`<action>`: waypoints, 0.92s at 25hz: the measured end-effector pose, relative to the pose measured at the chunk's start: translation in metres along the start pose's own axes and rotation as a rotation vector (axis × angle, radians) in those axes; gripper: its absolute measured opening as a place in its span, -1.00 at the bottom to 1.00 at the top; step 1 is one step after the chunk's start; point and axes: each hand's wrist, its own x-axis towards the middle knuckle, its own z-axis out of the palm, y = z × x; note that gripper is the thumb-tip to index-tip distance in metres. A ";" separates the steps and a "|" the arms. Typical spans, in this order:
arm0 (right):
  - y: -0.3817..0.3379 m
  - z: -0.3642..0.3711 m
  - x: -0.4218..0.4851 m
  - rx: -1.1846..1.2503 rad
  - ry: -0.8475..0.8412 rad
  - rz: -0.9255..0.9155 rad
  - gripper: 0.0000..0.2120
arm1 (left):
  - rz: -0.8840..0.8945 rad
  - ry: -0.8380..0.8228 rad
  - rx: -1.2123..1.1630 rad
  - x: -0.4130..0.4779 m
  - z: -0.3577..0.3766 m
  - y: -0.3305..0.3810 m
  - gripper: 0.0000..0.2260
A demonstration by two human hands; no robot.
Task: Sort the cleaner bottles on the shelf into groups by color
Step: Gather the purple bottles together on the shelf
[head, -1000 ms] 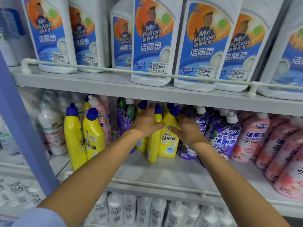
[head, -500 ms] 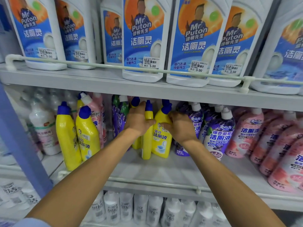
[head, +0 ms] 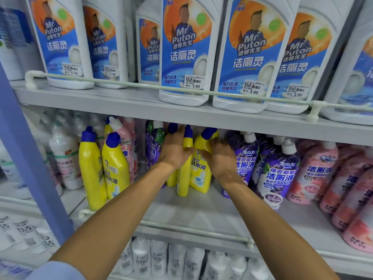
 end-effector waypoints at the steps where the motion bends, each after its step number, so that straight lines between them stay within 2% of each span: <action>1: 0.000 0.000 0.002 -0.011 -0.007 -0.006 -0.53 | -0.003 0.005 -0.001 0.002 0.001 0.000 -0.45; 11: -0.002 -0.004 0.007 -0.014 -0.070 0.004 -0.51 | -0.065 -0.065 -0.013 0.007 0.002 0.006 -0.35; 13: -0.003 -0.008 0.003 -0.028 -0.084 -0.018 -0.52 | -0.053 -0.087 0.001 0.004 -0.008 0.007 -0.43; 16: -0.006 -0.015 -0.009 -0.027 -0.066 -0.037 -0.55 | 0.006 -0.120 0.011 -0.008 -0.023 0.009 -0.67; 19: -0.017 -0.022 -0.025 -0.067 -0.059 -0.075 -0.57 | 0.034 -0.268 0.124 -0.031 -0.037 0.007 -0.72; 23: -0.039 -0.026 -0.045 -0.078 -0.203 -0.209 -0.54 | 0.095 -0.428 0.344 -0.062 -0.058 -0.011 -0.66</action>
